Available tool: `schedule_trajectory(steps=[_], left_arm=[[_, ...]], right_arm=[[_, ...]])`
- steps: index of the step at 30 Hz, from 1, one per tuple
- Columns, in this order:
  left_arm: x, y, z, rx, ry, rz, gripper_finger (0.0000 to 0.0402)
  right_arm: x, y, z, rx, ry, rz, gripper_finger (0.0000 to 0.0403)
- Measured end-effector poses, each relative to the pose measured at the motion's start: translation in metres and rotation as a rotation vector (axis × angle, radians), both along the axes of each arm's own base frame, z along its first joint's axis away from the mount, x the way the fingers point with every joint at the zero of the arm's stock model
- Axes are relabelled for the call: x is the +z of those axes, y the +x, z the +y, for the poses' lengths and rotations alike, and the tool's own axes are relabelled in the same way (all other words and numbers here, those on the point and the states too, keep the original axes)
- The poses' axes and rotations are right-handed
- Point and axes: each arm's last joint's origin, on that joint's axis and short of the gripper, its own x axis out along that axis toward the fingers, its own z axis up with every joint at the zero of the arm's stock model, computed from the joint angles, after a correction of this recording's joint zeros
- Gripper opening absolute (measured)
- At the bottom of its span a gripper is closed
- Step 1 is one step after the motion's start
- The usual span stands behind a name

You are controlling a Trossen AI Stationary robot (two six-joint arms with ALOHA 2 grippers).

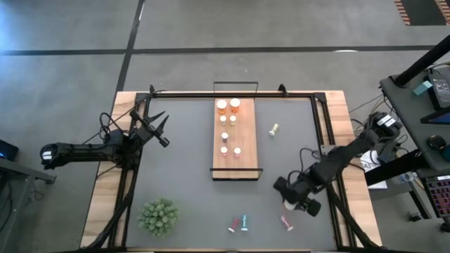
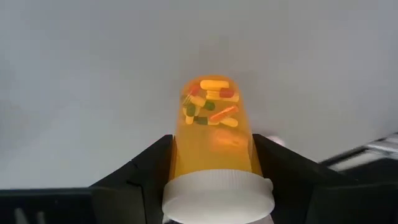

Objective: Pick and place medicine bottles onto shelf by color
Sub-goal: Put the orange pill bottle on the shelf aligned with the other orange pill bottles

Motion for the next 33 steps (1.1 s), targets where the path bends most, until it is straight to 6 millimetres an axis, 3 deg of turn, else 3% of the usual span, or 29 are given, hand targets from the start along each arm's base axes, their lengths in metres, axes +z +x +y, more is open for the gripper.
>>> schedule_trajectory(steps=[9, 19, 33], left_arm=[[0.000, 0.000, 0.000, 0.000, 0.000, 0.000, 0.0072], [0.000, 0.000, 0.000, 0.000, 0.000, 0.000, 0.0072], [0.000, 0.000, 0.000, 0.000, 0.000, 0.000, 0.0072]], right_arm=[[0.037, 0.003, -0.083, -0.329, -0.080, -0.092, 0.0198], [0.054, 0.005, -0.169, -0.700, -0.103, -0.223, 0.0198], [0.036, 0.031, -0.245, -1.059, -0.040, -0.344, 0.0199]])
